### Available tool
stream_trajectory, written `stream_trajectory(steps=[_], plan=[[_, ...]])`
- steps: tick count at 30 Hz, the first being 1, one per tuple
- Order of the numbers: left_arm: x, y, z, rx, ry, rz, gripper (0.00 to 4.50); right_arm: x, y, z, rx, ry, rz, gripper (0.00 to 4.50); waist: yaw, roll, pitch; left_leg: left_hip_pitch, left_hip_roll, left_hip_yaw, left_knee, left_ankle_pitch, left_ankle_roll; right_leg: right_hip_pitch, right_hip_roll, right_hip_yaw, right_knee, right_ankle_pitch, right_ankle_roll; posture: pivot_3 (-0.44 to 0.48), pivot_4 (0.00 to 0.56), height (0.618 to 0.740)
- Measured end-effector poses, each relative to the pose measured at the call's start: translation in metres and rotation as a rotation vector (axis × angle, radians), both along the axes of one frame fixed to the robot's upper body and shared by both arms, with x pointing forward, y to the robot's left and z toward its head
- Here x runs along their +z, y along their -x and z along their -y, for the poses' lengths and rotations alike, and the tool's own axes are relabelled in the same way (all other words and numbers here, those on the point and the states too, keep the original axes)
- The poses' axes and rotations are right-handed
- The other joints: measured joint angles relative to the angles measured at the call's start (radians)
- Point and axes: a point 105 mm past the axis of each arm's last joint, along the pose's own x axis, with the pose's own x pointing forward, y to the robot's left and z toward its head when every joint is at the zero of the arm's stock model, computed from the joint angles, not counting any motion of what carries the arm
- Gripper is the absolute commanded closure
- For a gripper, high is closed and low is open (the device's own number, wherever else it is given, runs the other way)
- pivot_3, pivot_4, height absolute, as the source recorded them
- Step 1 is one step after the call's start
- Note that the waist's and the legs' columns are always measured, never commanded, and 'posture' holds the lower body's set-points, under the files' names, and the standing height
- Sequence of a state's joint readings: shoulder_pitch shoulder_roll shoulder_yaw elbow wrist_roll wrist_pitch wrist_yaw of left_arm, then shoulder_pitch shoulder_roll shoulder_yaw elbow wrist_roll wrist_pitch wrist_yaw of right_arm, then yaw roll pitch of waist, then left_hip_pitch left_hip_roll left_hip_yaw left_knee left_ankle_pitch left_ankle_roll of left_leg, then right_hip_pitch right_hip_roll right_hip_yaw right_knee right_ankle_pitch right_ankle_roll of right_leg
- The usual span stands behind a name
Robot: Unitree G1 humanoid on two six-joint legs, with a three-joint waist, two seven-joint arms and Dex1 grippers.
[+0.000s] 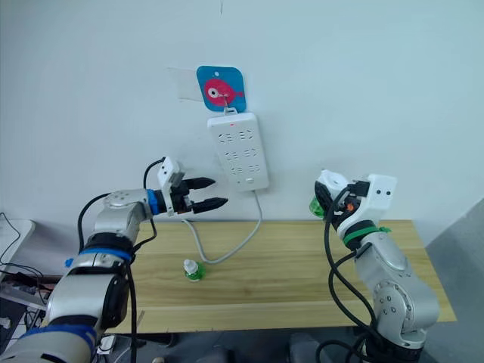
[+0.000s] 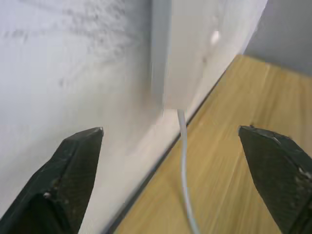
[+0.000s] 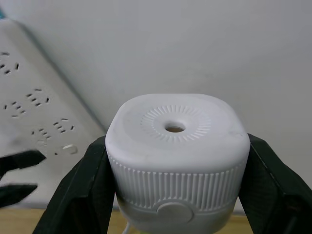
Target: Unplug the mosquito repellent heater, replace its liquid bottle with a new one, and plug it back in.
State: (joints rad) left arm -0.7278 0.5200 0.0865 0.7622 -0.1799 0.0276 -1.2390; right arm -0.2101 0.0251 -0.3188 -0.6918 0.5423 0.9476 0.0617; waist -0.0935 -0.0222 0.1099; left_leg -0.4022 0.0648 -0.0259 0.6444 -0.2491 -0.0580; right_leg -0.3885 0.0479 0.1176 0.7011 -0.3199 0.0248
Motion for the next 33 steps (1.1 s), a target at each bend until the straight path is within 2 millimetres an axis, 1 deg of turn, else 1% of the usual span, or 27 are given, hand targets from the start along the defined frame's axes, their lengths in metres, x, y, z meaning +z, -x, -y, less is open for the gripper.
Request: stream_trajectory(steps=[1,2,3,4,5,6,8,10,14,16,18,19,23,28,33], plan=[[0.003,0.005,0.001,-0.017,0.002,0.018,0.01,0.001,0.0,0.002,-0.005,-0.025,0.003,1.56,0.005,0.0,0.0,0.0,0.0,0.0,0.0,0.0,0.0,0.0,0.0,0.0,0.0,0.0,0.0,0.03,0.106,0.74],[0.014,0.016,0.006,-0.054,0.005,0.075,0.01,0.001,-0.001,0.005,-0.011,-0.076,0.003,1.56,0.011,0.0,0.0,0.0,0.0,0.001,0.0,0.0,0.0,0.0,-0.001,0.0,-0.001,0.0,0.0,0.038,0.107,0.74],[0.017,0.018,0.008,-0.065,0.007,0.087,0.01,0.0,-0.001,0.006,-0.014,-0.082,0.001,1.56,0.011,0.0,0.0,0.0,0.0,0.001,0.0,0.0,0.0,0.0,-0.001,0.0,-0.001,0.0,0.0,0.042,0.109,0.74],[0.024,0.024,0.013,-0.083,0.008,0.119,0.01,-0.001,-0.002,0.009,-0.023,-0.115,-0.006,1.56,0.015,0.0,0.0,-0.001,0.0,0.001,0.0,0.0,0.0,0.0,-0.002,0.0,-0.002,0.0,0.0,0.047,0.112,0.74],[0.036,0.032,0.022,-0.117,0.007,0.18,0.01,-0.001,-0.003,0.014,-0.041,-0.171,-0.011,1.56,0.023,0.001,0.001,-0.001,-0.001,0.001,0.0,0.0,0.0,0.001,-0.002,0.0,-0.002,0.0,0.0,0.05,0.113,0.74],[0.043,0.036,0.03,-0.141,0.012,0.213,0.01,-0.003,-0.003,0.017,-0.05,-0.212,-0.018,1.56,0.033,0.001,0.001,-0.001,-0.001,0.001,0.0,0.0,0.0,0.001,-0.002,0.0,-0.003,0.0,0.0,0.05,0.114,0.74],[0.059,0.046,0.058,-0.211,0.03,0.304,0.01,-0.004,-0.005,0.02,-0.052,-0.307,-0.035,1.56,0.049,0.003,0.003,-0.001,-0.002,0.002,0.001,0.0,0.0,0.002,-0.003,0.0,-0.003,0.0,0.0,0.049,0.118,0.74],[0.066,0.056,0.083,-0.279,0.058,0.349,0.01,-0.001,-0.006,0.018,-0.034,-0.38,-0.039,1.56,0.056,0.006,0.005,0.0,-0.003,0.003,0.001,0.0,0.0,0.002,-0.004,0.001,-0.003,0.0,0.0,0.047,0.121,0.74],[0.064,0.064,0.124,-0.355,0.13,0.356,0.01,0.004,-0.003,0.017,-0.017,-0.508,-0.05,1.56,0.058,0.007,0.006,0.0,-0.003,0.003,0.0,0.0,0.0,0.001,-0.003,0.002,-0.003,0.0,0.0,0.031,0.125,0.74],[0.062,0.063,0.14,-0.37,0.148,0.362,0.01,0.009,-0.002,0.017,-0.01,-0.569,-0.045,1.56,0.057,0.008,0.007,0.0,-0.002,0.003,0.0,0.0,0.0,0.001,-0.002,0.002,-0.003,0.0,0.0,0.02,0.128,0.74],[0.06,0.055,0.153,-0.355,0.173,0.374,0.01,0.014,-0.001,0.015,0.003,-0.622,-0.041,1.56,0.056,0.009,0.008,0.0,-0.002,0.003,0.0,0.0,0.0,0.001,-0.002,0.003,-0.003,0.0,0.0,0.015,0.128,0.74],[0.058,0.052,0.159,-0.347,0.183,0.377,0.01,0.015,0.0,0.013,0.012,-0.639,-0.043,1.56,0.055,0.009,0.008,0.0,-0.002,0.003,0.0,0.0,0.0,0.001,-0.002,0.003,-0.003,0.0,0.0,-0.002,0.129,0.74],[0.052,0.049,0.175,-0.324,0.224,0.386,0.01,0.017,0.001,0.005,0.032,-0.683,-0.064,1.56,0.038,0.009,0.011,0.0,-0.002,0.003,0.0,0.0,0.0,0.001,-0.001,0.003,-0.004,0.0,0.0,-0.018,0.131,0.74],[0.053,0.054,0.192,-0.336,0.265,0.403,0.01,0.026,0.005,-0.005,0.05,-0.716,-0.06,1.56,0.028,0.009,0.015,0.0,-0.002,0.002,0.0,0.0,0.0,0.001,-0.001,0.003,-0.004,0.0,0.0,-0.033,0.134,0.74],[0.055,0.052,0.196,-0.307,0.282,0.418,0.01,0.031,0.007,-0.01,0.072,-0.721,-0.062,1.56,0.018,0.008,0.016,0.0,-0.002,0.002,0.0,0.0,0.0,0.001,-0.001,0.003,-0.004,0.0,0.001,-0.033,0.134,0.74]])
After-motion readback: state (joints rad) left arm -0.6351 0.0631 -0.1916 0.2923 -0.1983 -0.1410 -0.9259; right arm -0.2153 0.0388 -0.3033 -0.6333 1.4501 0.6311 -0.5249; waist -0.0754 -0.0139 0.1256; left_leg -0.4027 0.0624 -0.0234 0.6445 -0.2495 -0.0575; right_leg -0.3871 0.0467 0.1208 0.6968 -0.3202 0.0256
